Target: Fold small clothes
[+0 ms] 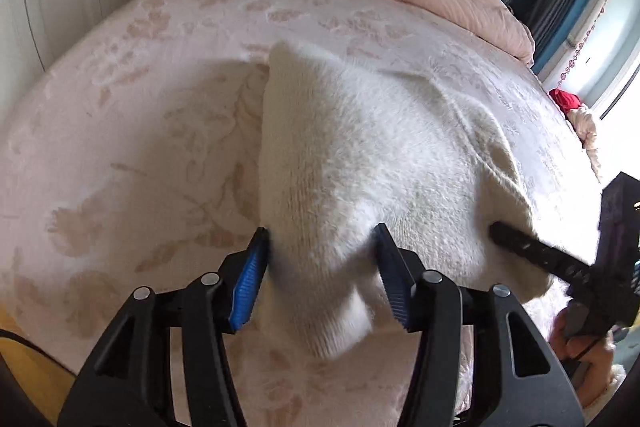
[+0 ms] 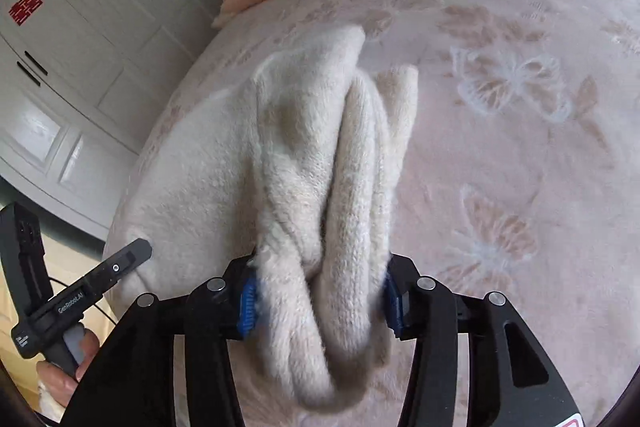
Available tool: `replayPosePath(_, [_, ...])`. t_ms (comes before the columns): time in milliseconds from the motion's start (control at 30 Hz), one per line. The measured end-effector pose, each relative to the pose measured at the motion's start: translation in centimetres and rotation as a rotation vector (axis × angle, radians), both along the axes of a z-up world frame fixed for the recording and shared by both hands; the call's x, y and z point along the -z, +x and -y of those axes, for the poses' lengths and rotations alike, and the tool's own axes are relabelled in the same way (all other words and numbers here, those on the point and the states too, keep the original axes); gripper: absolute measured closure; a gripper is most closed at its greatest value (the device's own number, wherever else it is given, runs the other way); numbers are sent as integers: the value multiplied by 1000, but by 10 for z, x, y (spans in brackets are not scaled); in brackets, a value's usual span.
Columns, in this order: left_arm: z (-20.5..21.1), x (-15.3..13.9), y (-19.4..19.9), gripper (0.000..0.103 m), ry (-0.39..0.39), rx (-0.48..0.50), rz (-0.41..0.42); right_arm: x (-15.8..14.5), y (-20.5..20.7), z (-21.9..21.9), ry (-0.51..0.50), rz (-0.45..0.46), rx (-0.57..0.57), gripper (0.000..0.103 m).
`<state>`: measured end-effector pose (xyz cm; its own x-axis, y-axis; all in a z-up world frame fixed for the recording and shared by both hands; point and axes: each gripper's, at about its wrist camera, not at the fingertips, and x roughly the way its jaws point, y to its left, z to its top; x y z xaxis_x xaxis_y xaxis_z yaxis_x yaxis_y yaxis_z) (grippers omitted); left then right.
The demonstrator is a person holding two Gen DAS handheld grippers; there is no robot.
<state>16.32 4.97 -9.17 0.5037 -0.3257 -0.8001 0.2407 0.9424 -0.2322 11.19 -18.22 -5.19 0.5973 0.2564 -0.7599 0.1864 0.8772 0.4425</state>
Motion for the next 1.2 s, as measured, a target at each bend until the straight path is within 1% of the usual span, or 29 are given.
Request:
replayPosePath(67, [-7,-31,-13,53,-14,-18,63,-40,-17,-7,-110,91,23,56])
replayPosePath(100, [-9,-48,-19,52,-28,-27,103,-57,-22,-12,-142,128,18,57])
replayPosePath(133, [-8,-58,-22,52,-37,-26,126,-70,-24,-19,-152,157,0,67])
replayPosePath(167, [-3,-66,-22,52,-42,-13,141,-78,-24,-26,-150,175,-24,75])
replayPosePath(200, [4,-70,-21,52,-37,9,145,-82,-22,-34,-154,173,-50,89])
replayPosePath(233, [15,-69,-17,52,-5,24,153,-80,-17,-42,-162,160,-84,96])
replayPosePath(267, [25,-63,-13,52,44,23,152,-72,-9,-51,-184,130,-117,102])
replayPosePath(300, [35,-50,-6,52,103,27,135,-59,6,-55,-215,85,-136,102])
replayPosePath(333, [41,-36,2,52,147,23,103,-39,18,-57,-248,16,-146,103])
replayPosePath(367, [45,-16,12,52,197,14,42,-17,33,-54,-274,-59,-148,103])
replayPosePath(400, [45,2,21,51,216,0,-14,-2,40,-52,-274,-101,-148,103])
replayPosePath(433, [44,12,23,51,231,-16,-42,-5,40,-50,-249,-97,-129,103])
replayPosePath(500, [46,10,16,48,288,-17,10,-33,32,-53,-206,-54,-109,103])
replayPosePath(533, [48,8,13,48,313,-9,24,-46,26,-56,-215,-23,-108,103])
replayPosePath(567, [49,8,12,48,323,-6,22,-51,21,-60,-243,-12,-109,103])
replayPosePath(600, [50,9,12,48,324,-5,17,-48,20,-62,-272,-25,-111,103])
replayPosePath(633, [50,10,12,48,327,-8,16,-36,21,-63,-293,-61,-116,103])
replayPosePath(667, [50,10,12,48,327,-10,13,-20,24,-61,-295,-103,-122,103])
replayPosePath(700, [51,10,12,47,324,-6,6,-9,24,-58,-268,-119,-119,103])
replayPosePath(733, [51,10,12,47,327,-7,4,-13,20,-55,-241,-106,-101,103])
replayPosePath(800, [51,8,10,47,331,-7,9,-40,8,-54,-213,-55,-86,103])
replayPosePath(833, [50,8,11,47,326,-9,5,-51,1,-55,-215,-22,-88,103])
replayPosePath(867, [48,8,11,47,318,-11,-3,-57,-4,-57,-233,-10,-94,103])
replayPosePath(900, [47,8,11,47,307,-15,-10,-58,-7,-57,-253,-20,-101,103])
replayPosePath(967, [45,8,12,47,298,-24,-20,-35,-5,-52,-293,-78,-106,103])
replayPosePath(1000, [46,8,12,47,297,-25,-23,-19,0,-48,-290,-122,-112,103])
replayPosePath(1033, [46,7,11,47,296,-24,-27,-10,1,-46,-252,-140,-112,103])
replayPosePath(1100, [47,4,8,47,307,-29,-24,-23,-7,-44,-199,-117,-85,103])
replayPosePath(1200, [46,-3,-2,48,314,-26,-16,-53,-22,-47,-189,-54,-75,102])
